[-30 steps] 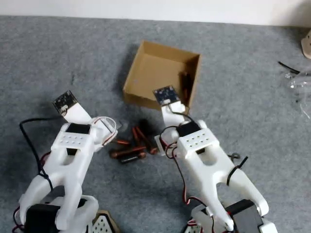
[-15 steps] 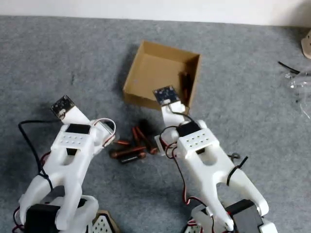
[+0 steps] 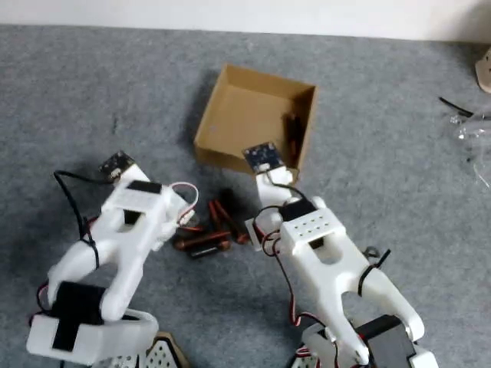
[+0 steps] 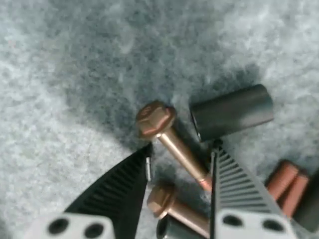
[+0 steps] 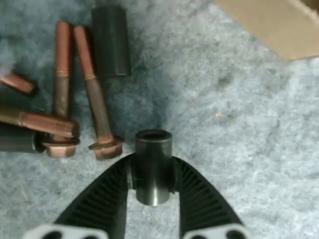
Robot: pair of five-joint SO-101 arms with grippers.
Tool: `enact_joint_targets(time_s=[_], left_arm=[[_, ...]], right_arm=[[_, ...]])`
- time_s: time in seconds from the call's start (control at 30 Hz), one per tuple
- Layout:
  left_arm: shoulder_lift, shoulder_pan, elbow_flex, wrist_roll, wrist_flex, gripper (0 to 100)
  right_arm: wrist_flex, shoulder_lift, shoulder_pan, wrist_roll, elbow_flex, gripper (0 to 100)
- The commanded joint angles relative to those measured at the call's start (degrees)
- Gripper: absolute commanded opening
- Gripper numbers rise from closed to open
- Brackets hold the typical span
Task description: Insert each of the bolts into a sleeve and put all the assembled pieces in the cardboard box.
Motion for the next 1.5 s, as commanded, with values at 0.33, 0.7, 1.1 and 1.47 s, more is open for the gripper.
enact_joint_targets(time_s=[0.33, 0.7, 1.1, 1.47], left_arm=[[3.82, -10.95, -4.18, 0.44, 1.93, 18], [4.00, -11.03, -4.26, 0.44, 2.20, 4], [3.47, -10.95, -4.88, -5.10, 2.29, 1], [3.47, -11.21, -9.01, -26.73, 2.37, 1]], right_arm=[[-2.07, -2.68, 1.01, 0.62, -0.75, 0.4], [-2.07, -2.68, 1.01, 0.62, -0.75, 0.4], [-2.15, -2.68, 1.01, 0.62, -0.66, 0.4], [-2.15, -2.77, 1.01, 0.62, -0.66, 0.4]])
